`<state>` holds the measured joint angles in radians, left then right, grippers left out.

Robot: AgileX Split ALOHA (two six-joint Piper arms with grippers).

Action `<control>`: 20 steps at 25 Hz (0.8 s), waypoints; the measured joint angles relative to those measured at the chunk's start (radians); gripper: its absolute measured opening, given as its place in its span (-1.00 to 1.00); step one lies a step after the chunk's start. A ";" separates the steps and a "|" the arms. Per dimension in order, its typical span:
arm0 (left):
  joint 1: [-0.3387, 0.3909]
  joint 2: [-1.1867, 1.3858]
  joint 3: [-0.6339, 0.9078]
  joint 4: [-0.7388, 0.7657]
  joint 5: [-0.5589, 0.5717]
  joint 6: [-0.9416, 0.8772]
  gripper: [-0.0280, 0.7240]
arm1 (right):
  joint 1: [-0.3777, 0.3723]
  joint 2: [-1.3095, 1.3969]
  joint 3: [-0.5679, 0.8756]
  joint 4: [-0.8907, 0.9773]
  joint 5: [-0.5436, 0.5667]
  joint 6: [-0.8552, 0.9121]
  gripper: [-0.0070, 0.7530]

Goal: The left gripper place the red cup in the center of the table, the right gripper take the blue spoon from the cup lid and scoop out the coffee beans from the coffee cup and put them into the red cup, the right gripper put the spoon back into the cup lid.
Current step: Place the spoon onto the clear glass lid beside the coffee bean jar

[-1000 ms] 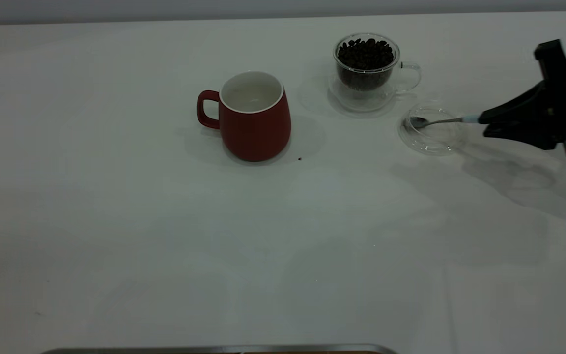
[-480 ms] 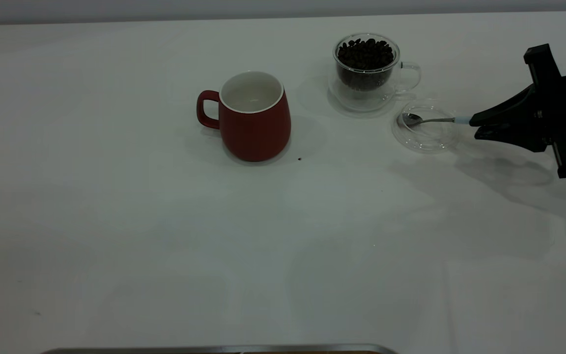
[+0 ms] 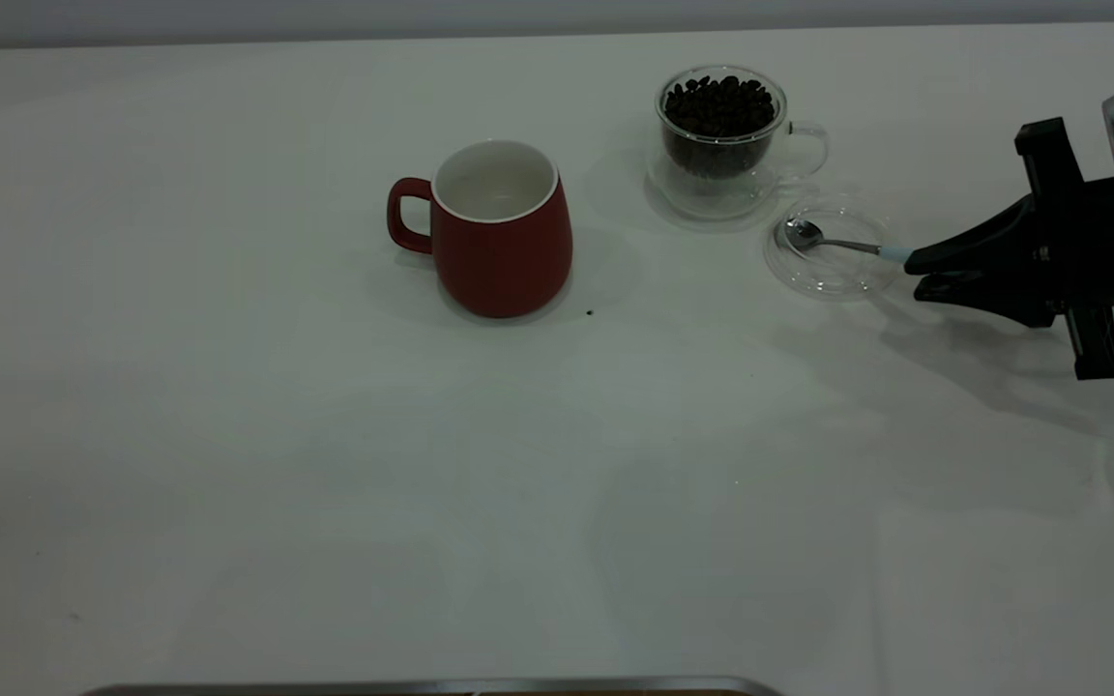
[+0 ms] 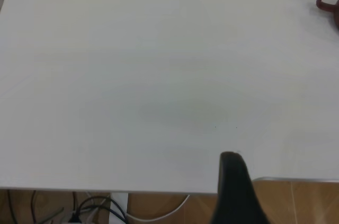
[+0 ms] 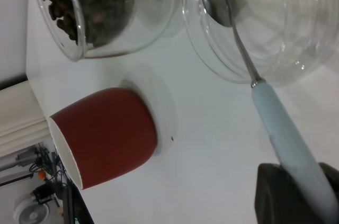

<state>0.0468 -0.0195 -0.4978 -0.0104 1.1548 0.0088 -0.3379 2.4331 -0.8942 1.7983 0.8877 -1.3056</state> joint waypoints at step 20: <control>0.000 0.000 0.000 0.000 0.000 -0.002 0.51 | 0.002 0.007 0.000 -0.027 -0.037 0.002 -0.37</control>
<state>0.0468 -0.0195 -0.4978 -0.0104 1.1548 0.0069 -0.3357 2.4405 -0.8942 1.7716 0.8510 -1.3038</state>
